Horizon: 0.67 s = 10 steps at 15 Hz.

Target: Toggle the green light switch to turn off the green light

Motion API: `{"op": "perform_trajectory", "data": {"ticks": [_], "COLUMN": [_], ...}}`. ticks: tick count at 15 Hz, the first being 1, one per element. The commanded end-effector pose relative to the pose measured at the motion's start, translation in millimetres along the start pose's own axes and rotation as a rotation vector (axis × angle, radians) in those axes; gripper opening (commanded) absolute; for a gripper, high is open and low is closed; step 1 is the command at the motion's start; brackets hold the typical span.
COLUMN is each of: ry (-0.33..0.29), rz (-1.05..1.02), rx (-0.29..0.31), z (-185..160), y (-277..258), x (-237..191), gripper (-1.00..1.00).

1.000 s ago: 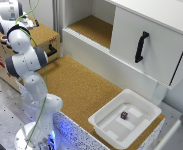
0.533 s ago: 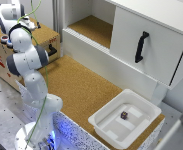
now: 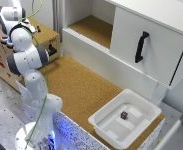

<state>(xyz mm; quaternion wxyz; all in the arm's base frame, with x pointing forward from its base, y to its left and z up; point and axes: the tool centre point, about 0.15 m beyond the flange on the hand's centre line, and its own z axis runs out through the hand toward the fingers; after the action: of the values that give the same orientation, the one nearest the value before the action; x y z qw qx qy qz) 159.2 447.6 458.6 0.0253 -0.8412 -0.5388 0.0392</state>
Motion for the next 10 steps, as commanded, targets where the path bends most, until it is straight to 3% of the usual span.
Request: {"op": "perform_trajectory", "data": {"ticks": [1, 2, 4, 6, 10], "ry": [0.087, 0.025, -0.03, -0.04, 0.03], "rz": [-0.008, -0.042, -0.031, 0.023, 0.026], "rx": [-0.118, -0.092, -0.104, -0.08, -0.045], "z": [-72, -78, -70, -59, -62], "y": [-27, -27, -21, -7, 14], "x": [-15, -10, -6, -14, -27], "gripper": [-1.0, 1.0, 1.0, 1.0, 1.0]}}
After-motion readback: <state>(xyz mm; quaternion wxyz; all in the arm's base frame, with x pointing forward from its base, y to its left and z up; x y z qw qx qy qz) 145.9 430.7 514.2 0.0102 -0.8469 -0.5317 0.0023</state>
